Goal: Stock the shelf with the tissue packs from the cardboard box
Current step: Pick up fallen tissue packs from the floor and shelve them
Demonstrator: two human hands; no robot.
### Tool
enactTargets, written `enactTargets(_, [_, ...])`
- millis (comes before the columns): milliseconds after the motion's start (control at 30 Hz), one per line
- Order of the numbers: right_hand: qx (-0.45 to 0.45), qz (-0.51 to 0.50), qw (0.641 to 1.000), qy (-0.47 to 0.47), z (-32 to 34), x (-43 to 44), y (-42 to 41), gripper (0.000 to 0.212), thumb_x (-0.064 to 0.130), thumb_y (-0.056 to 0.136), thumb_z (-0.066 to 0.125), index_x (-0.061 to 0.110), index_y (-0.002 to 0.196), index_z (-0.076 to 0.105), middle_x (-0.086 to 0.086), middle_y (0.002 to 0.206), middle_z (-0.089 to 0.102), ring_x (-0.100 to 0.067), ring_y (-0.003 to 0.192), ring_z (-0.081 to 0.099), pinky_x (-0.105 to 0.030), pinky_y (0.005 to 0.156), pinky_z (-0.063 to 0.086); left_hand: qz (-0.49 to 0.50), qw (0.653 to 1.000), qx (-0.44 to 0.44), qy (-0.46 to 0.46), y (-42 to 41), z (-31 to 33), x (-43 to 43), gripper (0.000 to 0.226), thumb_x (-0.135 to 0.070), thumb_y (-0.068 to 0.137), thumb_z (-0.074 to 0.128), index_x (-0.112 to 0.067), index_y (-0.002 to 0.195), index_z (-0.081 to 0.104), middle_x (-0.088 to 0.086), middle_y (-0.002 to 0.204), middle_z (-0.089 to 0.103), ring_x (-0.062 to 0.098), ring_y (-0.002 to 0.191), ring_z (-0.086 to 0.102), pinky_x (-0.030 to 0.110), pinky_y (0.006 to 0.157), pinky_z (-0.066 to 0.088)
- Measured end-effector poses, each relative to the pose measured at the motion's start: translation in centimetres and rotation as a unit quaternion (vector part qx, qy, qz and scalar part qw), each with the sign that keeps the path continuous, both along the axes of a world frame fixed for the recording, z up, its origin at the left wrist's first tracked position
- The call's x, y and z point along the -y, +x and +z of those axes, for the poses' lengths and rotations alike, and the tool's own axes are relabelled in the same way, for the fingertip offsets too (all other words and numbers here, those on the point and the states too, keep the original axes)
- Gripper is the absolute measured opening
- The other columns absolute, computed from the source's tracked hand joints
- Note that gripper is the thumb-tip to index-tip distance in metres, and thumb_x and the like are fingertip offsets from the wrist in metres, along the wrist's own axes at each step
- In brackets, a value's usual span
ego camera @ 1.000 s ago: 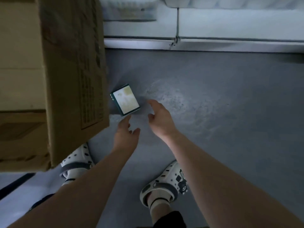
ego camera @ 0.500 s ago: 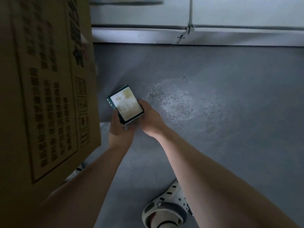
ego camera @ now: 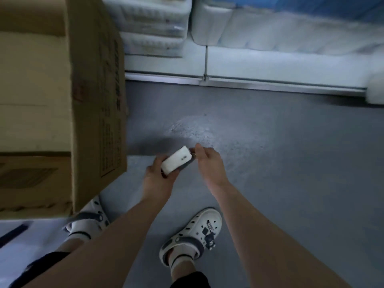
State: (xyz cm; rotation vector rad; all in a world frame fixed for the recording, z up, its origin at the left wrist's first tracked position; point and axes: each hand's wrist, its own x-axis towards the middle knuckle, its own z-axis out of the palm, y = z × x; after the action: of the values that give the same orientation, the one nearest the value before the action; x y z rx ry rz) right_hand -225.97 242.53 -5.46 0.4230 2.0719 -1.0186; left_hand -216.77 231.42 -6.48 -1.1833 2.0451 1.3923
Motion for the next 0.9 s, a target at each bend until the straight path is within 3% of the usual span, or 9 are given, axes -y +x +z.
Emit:
enactTargets(67, [-0.005, -0.030, 0.999, -0.010, 3.5, -0.8, -1.1, 0.038, 0.030, 0.104, 0.042, 0.012, 0.101, 0.076, -0.009, 0.113, 0.063, -0.019, 0.100, 0.059, -0.022, 0.079, 0.042, -0.021, 1.000, -0.015, -0.002, -0.7, 3.4, -0.5, 0.041, -0.025, 0.088, 0.069, -0.017, 0.125, 0.054, 0.004, 0.110, 0.053, 0.018, 0.091, 0.053, 0.017, 0.069, 0.040])
enactTargets(200, [0.036, -0.092, 0.994, -0.053, 10.2, -1.6, -3.0, 0.028, 0.022, 0.102, 0.046, 0.012, 0.107, 0.073, -0.004, 0.112, 0.067, -0.013, 0.099, 0.059, -0.006, 0.063, 0.039, -0.046, 0.998, -0.043, 0.024, -1.8, 9.9, -1.1, 0.037, -0.031, 0.089, 0.066, -0.016, 0.122, 0.055, 0.003, 0.111, 0.056, 0.021, 0.101, 0.055, 0.030, 0.082, 0.044])
enactTargets(367, [0.030, -0.119, 0.987, -0.105, 18.3, -2.1, -4.7, 0.021, 0.013, 0.101, 0.050, 0.012, 0.102, 0.071, -0.002, 0.090, 0.070, -0.009, 0.076, 0.062, -0.013, 0.059, 0.049, -0.034, 0.995, -0.075, 0.047, -4.1, 18.0, -0.5, 0.037, -0.037, 0.090, 0.063, -0.022, 0.122, 0.051, -0.003, 0.104, 0.063, 0.016, 0.094, 0.061, 0.028, 0.080, 0.047])
enactTargets(500, [0.015, -0.066, 0.992, -0.106, 23.3, -1.5, -5.2, 0.021, 0.026, 0.099, 0.054, 0.017, 0.106, 0.072, -0.005, 0.105, 0.074, -0.016, 0.089, 0.066, -0.026, 0.077, 0.050, 0.003, 0.988, -0.138, 0.063, -5.6, 22.9, 1.3, 0.035, -0.030, 0.091, 0.064, -0.018, 0.122, 0.051, -0.001, 0.106, 0.064, 0.016, 0.096, 0.063, 0.033, 0.088, 0.051])
enactTargets(600, [0.003, -0.027, 0.996, -0.089, 26.6, 0.2, -5.4, 0.029, 0.041, 0.096, 0.057, 0.018, 0.108, 0.071, -0.002, 0.107, 0.074, -0.014, 0.092, 0.065, -0.027, 0.076, 0.046, 0.041, 0.983, -0.157, 0.086, -6.2, 25.7, 3.5, 0.030, -0.030, 0.092, 0.063, -0.019, 0.118, 0.051, 0.003, 0.109, 0.066, 0.017, 0.096, 0.064, 0.032, 0.088, 0.052])
enactTargets(767, [0.024, 0.012, 0.989, -0.148, 30.9, 5.6, -4.4, 0.019, 0.042, 0.097, 0.057, 0.025, 0.097, 0.067, 0.014, 0.091, 0.074, -0.001, 0.086, 0.067, -0.021, 0.078, 0.049, 0.132, 0.969, -0.191, 0.086, -5.4, 29.4, 9.4, 0.025, -0.031, 0.092, 0.063, -0.026, 0.113, 0.051, 0.005, 0.108, 0.067, 0.019, 0.095, 0.065, 0.043, 0.089, 0.054])
enactTargets(900, [0.006, 0.071, 0.981, -0.179, 33.3, 12.1, -3.7, 0.020, 0.035, 0.094, 0.064, 0.021, 0.109, 0.064, 0.000, 0.107, 0.073, -0.011, 0.094, 0.067, -0.029, 0.082, 0.053, 0.218, 0.947, -0.217, 0.090, -4.2, 32.3, 15.8, 0.022, -0.030, 0.094, 0.060, -0.022, 0.113, 0.051, -0.001, 0.105, 0.066, 0.014, 0.096, 0.065, 0.041, 0.090, 0.055])
